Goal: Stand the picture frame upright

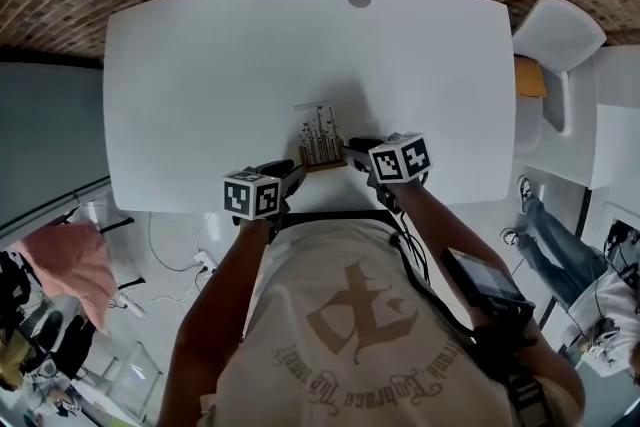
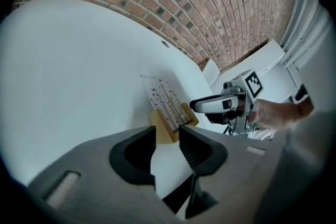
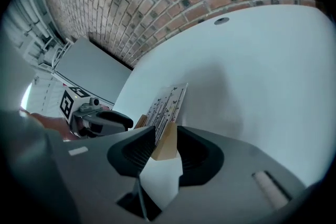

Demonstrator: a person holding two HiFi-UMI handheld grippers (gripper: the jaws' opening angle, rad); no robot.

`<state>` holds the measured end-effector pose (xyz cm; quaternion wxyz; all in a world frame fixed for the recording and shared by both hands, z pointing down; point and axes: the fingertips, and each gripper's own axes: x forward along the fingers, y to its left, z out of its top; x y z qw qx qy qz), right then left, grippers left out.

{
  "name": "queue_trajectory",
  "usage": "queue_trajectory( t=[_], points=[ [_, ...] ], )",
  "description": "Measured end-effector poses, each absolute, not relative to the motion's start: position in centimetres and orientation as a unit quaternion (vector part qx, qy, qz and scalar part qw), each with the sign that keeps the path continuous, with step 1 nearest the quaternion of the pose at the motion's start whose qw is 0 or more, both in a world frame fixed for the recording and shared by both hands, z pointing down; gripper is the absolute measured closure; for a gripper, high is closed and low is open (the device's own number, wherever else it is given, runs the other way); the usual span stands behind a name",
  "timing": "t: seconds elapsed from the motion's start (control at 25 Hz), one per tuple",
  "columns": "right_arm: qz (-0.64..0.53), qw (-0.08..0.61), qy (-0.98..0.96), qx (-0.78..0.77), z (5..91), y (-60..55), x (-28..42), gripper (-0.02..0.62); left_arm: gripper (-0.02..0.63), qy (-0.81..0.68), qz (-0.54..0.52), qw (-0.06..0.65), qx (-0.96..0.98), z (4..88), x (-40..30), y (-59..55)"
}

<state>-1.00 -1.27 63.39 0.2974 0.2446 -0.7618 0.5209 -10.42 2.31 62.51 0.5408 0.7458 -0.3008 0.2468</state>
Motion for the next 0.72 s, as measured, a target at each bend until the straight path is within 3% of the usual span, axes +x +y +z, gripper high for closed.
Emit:
queue_trajectory(
  t=[0.72],
  points=[
    [0.557,0.325,-0.729,0.230,64.7,-0.1,-2.1,0.449,0.442,-0.293,0.300,0.556,0.718,63.9,-9.0,0.9]
  ],
)
